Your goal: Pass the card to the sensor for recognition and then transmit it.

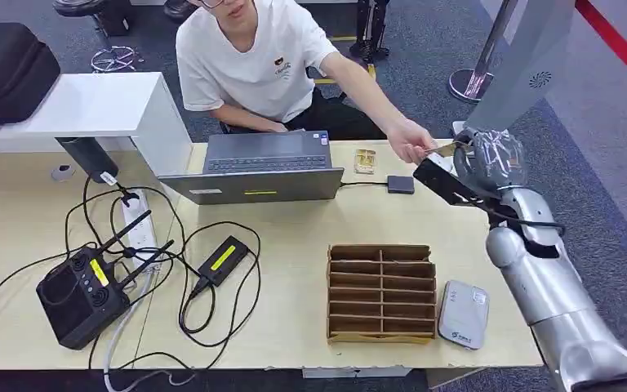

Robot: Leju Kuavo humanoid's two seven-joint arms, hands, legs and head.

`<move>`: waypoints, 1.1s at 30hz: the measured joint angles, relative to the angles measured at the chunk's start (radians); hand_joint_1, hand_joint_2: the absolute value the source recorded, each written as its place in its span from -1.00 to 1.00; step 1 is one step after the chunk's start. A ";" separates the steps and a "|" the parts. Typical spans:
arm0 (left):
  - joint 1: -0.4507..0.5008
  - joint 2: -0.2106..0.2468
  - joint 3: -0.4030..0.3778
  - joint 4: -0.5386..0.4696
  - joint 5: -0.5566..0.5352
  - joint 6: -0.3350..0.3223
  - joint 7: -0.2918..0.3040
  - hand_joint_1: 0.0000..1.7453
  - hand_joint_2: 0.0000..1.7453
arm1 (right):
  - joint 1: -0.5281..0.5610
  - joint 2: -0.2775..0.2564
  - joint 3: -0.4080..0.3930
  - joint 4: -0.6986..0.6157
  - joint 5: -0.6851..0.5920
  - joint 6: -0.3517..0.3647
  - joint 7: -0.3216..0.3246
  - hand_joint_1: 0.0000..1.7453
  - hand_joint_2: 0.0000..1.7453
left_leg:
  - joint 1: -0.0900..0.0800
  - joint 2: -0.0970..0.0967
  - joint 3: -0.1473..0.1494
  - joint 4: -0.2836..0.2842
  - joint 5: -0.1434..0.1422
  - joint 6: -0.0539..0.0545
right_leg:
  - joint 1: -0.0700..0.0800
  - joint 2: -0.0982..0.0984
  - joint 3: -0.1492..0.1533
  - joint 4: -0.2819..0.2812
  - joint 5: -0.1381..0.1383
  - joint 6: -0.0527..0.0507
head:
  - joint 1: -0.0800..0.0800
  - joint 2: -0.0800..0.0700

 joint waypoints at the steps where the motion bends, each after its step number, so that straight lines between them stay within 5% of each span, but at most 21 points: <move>1: 0.000 0.000 0.000 0.000 0.000 -0.001 0.000 -1.00 1.00 | 0.001 -0.002 0.000 -0.003 0.000 0.000 0.000 1.00 1.00 | 0.000 0.000 0.000 0.000 0.000 0.000 | 0.000 0.000 0.000 0.000 0.000 0.000 | 0.000 0.000; 20: 0.006 0.002 0.000 0.000 -0.011 0.022 -0.010 -1.00 1.00 | 0.077 -0.043 -0.029 -0.076 -0.003 -0.004 0.002 1.00 1.00 | 0.000 0.000 0.000 0.000 0.000 0.000 | 0.000 0.000 0.000 0.000 0.000 0.000 | 0.000 0.000; 33: 0.010 0.001 0.005 0.000 0.015 0.046 0.015 -1.00 1.00 | 0.352 -0.145 -0.201 -0.334 -0.055 -0.061 -0.028 1.00 1.00 | 0.000 -0.001 -0.001 0.000 -0.001 0.000 | 0.000 -0.001 -0.001 -0.001 0.000 0.000 | 0.000 0.000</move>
